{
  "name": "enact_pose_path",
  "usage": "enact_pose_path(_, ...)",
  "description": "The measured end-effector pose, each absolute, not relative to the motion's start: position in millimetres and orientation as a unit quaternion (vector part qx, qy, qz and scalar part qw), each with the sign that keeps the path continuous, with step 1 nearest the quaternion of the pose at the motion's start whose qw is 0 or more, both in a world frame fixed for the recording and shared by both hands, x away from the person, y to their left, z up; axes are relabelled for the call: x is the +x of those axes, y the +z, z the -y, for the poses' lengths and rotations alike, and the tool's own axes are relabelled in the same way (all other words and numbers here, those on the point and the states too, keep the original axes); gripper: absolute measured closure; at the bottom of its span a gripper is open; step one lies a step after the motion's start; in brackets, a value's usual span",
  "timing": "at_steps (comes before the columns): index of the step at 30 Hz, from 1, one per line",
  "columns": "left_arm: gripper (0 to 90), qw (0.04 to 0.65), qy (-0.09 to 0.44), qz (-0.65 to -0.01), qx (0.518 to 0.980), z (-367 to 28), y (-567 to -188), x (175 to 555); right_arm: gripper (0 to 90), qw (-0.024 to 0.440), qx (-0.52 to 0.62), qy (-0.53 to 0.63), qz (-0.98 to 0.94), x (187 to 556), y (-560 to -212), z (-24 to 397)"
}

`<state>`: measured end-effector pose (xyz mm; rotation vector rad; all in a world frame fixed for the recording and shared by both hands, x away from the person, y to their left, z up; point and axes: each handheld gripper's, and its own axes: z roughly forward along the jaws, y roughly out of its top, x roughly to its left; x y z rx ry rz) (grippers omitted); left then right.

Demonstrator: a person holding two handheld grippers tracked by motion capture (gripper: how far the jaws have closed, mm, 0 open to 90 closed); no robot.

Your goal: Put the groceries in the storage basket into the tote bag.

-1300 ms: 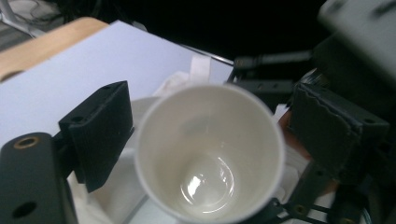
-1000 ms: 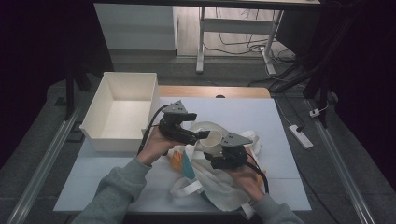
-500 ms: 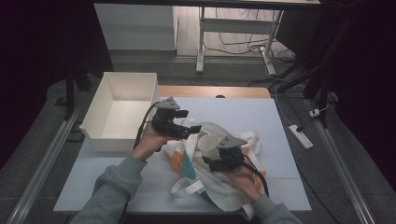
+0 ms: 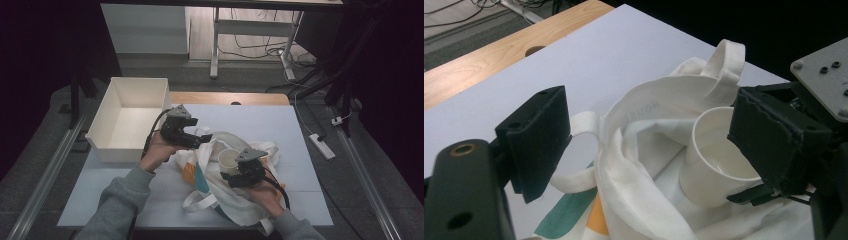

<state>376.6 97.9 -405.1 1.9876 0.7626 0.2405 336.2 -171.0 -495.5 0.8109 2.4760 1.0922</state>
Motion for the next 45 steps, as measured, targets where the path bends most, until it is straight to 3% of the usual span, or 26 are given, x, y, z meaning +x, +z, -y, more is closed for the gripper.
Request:
enact_pose_path(11,16.5,0.474,0.094,-0.311,0.818,-101,-407,377,12.5,0.184,0.263,0.401,-0.858,324,-485,178)
enact_pose_path(29,17.1,0.449,0.084,-0.316,0.832,-117,-422,371,14.7,0.179,0.266,0.447,-0.835,319,-454,222)
enact_pose_path(45,20.1,0.44,0.086,-0.305,0.841,-110,-424,342,17.7,0.188,0.3,0.453,-0.818,324,-444,258)
